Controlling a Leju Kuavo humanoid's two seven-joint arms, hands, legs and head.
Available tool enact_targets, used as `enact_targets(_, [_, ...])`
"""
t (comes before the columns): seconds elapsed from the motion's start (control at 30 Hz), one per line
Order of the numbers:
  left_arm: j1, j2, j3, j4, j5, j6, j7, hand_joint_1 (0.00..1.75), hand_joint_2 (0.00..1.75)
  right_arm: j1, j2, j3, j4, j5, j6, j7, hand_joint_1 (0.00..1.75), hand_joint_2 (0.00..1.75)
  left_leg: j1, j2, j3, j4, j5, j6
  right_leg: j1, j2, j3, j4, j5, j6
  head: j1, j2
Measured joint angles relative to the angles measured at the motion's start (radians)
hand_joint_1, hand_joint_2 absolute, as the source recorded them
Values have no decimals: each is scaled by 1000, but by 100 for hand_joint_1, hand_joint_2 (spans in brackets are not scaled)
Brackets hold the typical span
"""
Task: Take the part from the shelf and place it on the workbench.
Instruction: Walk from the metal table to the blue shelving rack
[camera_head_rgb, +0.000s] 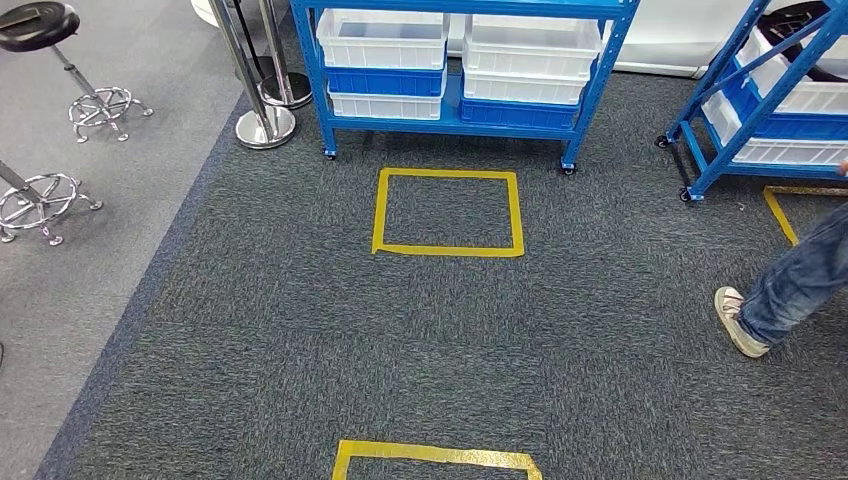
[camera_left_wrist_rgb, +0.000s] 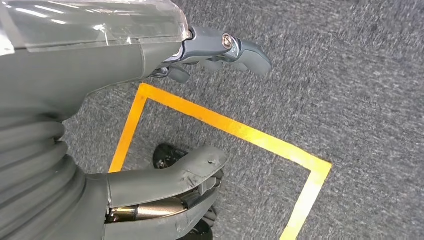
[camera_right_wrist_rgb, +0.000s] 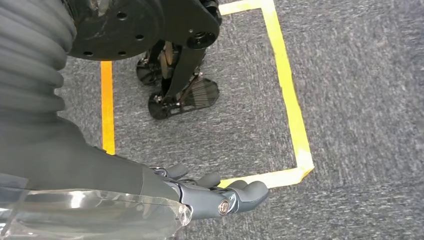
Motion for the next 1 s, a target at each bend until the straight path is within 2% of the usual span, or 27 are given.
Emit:
enact_targets(0.43, [-1, 0, 0, 0, 7, 56, -28, 0, 175, 0, 0, -8, 0, 1, 3, 9, 0, 175, 0, 0, 0, 0, 0, 0, 0, 0, 0, 0, 0, 0, 0, 0])
enact_targets(1.0, [-5, 9, 10, 0, 30, 9, 61, 0, 175, -1, 0, -32, 0, -5, -8, 100, 0, 175, 0, 0, 0, 0, 0, 0, 0, 0, 0, 0, 0, 0, 0, 0])
